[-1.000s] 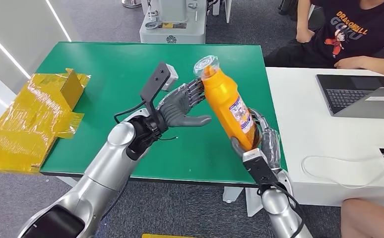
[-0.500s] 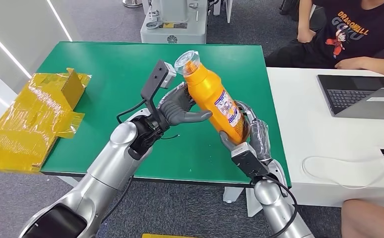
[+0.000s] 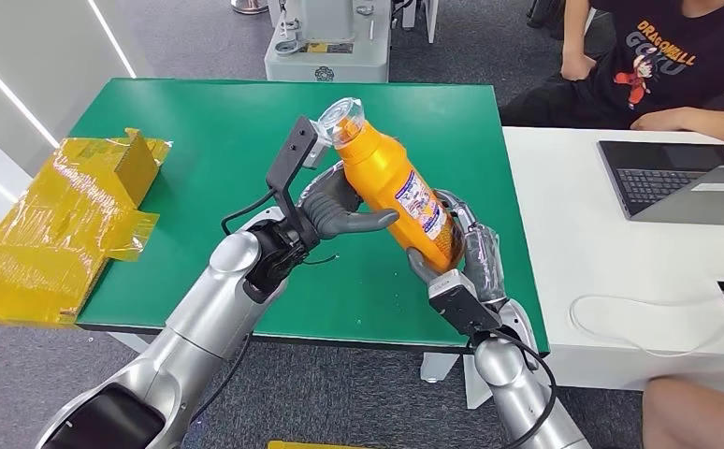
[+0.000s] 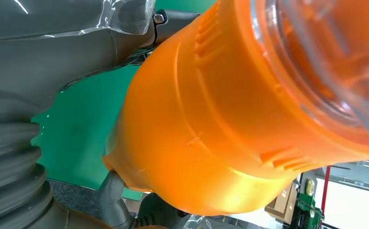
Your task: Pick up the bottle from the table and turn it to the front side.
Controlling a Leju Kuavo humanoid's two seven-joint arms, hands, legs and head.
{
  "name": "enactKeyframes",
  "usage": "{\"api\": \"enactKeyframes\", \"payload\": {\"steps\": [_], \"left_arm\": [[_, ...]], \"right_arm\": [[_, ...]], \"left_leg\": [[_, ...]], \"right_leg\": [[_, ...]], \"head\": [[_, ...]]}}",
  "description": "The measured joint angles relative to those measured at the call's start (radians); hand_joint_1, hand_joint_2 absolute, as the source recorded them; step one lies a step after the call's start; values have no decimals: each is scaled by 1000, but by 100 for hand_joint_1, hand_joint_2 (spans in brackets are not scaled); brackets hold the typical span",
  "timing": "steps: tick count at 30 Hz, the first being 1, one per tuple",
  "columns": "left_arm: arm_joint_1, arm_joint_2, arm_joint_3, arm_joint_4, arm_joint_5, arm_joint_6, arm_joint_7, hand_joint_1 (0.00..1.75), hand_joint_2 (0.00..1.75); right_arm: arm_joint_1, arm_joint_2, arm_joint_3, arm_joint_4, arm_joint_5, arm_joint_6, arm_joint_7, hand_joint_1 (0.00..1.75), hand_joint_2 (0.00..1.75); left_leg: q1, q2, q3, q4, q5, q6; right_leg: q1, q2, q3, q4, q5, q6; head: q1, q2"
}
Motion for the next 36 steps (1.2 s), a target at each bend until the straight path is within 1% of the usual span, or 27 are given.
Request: {"api": "enactKeyframes", "payload": {"steps": [16, 21, 26, 32, 36], "left_arm": [[0, 0, 0, 6, 0, 1, 0, 0, 175], [1, 0, 0, 7, 2, 14, -13, 0, 175], [7, -12, 0, 7, -12, 72, -46, 0, 175], [11, -48, 0, 5, -22, 149, -59, 0, 175], [15, -86, 1, -6, -19, 248, -101, 0, 175]], "right_arm": [[-2, 1, 1, 0, 0, 0, 1, 175, 175], [-2, 1, 1, 0, -1, 0, 12, 175, 175], [0, 0, 2, 0, -2, -2, 19, 175, 175], [7, 0, 0, 0, -2, -5, 20, 175, 175], [11, 0, -2, 7, -2, -16, 19, 175, 175]], "left_leg": [[0, 0, 0, 0, 0, 0], [0, 0, 0, 0, 0, 0], [0, 0, 0, 0, 0, 0], [0, 0, 0, 0, 0, 0], [0, 0, 0, 0, 0, 0]], "right_leg": [[0, 0, 0, 0, 0, 0], [0, 0, 0, 0, 0, 0], [0, 0, 0, 0, 0, 0], [0, 0, 0, 0, 0, 0], [0, 0, 0, -1, 0, 0]], "head": [[0, 0], [0, 0], [0, 0], [0, 0], [0, 0]]}}
